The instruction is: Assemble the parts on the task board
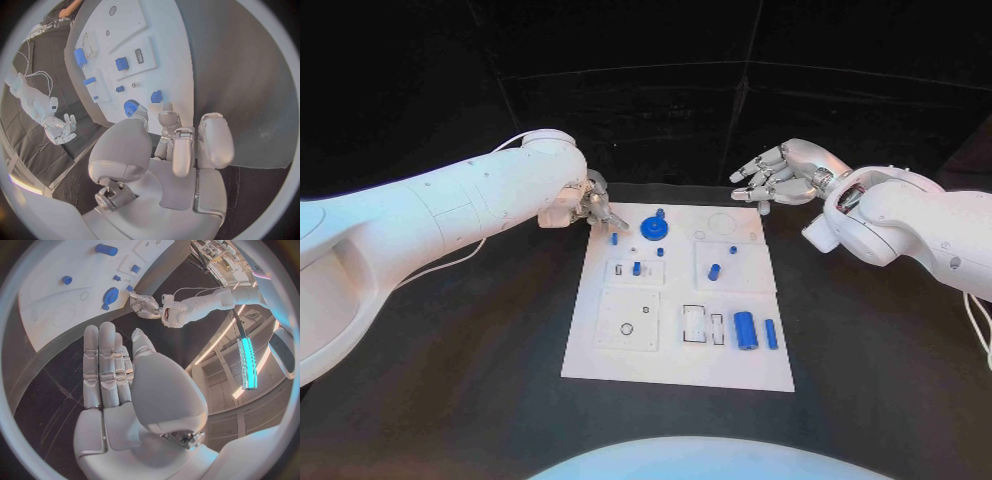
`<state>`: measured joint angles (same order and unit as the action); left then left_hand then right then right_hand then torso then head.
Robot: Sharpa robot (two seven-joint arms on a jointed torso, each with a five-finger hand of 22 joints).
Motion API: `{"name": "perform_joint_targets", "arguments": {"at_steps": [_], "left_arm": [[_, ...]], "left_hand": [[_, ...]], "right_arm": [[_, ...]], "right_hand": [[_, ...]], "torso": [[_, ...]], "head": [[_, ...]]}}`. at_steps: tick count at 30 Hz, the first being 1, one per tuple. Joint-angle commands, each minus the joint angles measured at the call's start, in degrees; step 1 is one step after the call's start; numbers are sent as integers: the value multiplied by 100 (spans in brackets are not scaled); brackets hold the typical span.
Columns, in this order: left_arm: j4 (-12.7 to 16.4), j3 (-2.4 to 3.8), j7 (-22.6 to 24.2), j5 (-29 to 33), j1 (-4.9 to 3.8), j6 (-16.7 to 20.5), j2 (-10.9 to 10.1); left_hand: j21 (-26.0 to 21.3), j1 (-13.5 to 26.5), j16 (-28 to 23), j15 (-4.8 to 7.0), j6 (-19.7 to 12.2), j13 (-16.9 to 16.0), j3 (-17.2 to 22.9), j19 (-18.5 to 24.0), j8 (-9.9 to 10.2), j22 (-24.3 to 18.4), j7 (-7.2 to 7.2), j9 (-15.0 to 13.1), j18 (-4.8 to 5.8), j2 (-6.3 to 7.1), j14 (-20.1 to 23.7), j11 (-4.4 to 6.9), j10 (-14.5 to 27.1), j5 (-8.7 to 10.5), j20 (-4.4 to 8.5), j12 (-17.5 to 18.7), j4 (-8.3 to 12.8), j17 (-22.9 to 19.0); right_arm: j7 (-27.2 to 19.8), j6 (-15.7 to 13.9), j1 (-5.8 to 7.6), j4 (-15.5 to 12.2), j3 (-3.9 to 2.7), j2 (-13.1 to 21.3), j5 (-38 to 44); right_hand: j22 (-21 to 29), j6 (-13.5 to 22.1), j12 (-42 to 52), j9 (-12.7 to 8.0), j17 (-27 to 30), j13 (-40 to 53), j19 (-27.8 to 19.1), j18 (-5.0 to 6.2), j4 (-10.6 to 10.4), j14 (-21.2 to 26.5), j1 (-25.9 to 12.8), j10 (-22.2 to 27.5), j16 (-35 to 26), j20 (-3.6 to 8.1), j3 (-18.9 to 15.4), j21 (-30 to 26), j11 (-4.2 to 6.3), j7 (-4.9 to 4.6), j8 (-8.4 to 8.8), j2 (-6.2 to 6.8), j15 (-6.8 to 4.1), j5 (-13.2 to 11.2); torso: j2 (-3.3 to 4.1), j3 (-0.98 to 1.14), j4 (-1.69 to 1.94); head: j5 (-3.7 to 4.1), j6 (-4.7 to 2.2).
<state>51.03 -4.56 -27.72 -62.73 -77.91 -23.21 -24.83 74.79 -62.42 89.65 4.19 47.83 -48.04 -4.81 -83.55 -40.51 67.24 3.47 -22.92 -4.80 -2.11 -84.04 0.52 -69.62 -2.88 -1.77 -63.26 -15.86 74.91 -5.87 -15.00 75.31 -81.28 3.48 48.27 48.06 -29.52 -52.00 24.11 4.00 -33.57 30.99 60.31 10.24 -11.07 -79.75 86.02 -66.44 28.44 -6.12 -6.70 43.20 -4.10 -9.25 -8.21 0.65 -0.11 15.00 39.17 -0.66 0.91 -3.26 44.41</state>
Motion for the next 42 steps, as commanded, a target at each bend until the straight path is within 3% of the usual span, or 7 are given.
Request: {"name": "perform_joint_targets", "arguments": {"at_steps": [1,15,27,33,42], "left_arm": [[-12,-9,59,-49,2,-250,17],[-7,-37,55,-49,29,-347,47],[-18,-39,122,6,41,-38,56],[-13,-39,144,16,42,-7,56],[-10,-39,153,76,42,-63,59]], "left_hand": [[24,-79,35,33,52,-13,-18,-40,-37,14,3,-3,28,-13,-596,21,-33,12,22,-41,42,1509],[44,-193,35,46,85,-18,-20,-46,-73,45,-14,-9,34,-72,-596,36,-49,10,35,-50,93,1509],[48,-374,35,58,100,-29,76,-43,-114,55,-27,-16,35,-259,-596,50,-69,9,48,-65,180,1509],[46,-430,35,61,104,-28,96,-41,-131,54,-31,-21,34,-280,-596,53,-72,9,51,-67,224,1509],[44,-717,35,74,85,-4,267,-36,-165,60,-43,-28,34,-409,-596,65,-67,9,63,-52,458,1509]], "right_arm": [[-59,21,12,-2,-3,-6,6],[-61,24,12,-6,-3,-13,6],[-60,26,12,-7,-3,-18,6],[-57,24,12,-6,-3,-12,6],[-48,52,12,12,-3,-33,6]], "right_hand": [[5,3,-32,2,-5,8,45,26,-22,-49,-34,-26,-16,3,-12,-20,-2,5,-37,-15,-6,39],[5,3,-32,2,-5,8,45,26,-22,-49,-34,-26,-16,3,-12,-20,-2,5,-37,-15,-6,39],[8,5,-33,1,-10,10,48,26,-25,-51,-29,-23,-25,2,-14,-26,-1,6,-38,-19,-6,49],[8,5,-33,1,-10,10,48,26,-25,-51,-29,-23,-25,2,-14,-26,-1,6,-38,-19,-6,49],[8,5,-33,1,-10,10,48,26,-25,-51,-29,-23,-25,2,-14,-26,-1,6,-38,-19,-6,49]], "torso": [[-1,0,1],[-1,0,-2],[2,-2,-3],[-1,1,-3],[-4,-2,5]], "head": [[-10,10],[-4,7],[11,-5],[12,2],[11,25]]}}
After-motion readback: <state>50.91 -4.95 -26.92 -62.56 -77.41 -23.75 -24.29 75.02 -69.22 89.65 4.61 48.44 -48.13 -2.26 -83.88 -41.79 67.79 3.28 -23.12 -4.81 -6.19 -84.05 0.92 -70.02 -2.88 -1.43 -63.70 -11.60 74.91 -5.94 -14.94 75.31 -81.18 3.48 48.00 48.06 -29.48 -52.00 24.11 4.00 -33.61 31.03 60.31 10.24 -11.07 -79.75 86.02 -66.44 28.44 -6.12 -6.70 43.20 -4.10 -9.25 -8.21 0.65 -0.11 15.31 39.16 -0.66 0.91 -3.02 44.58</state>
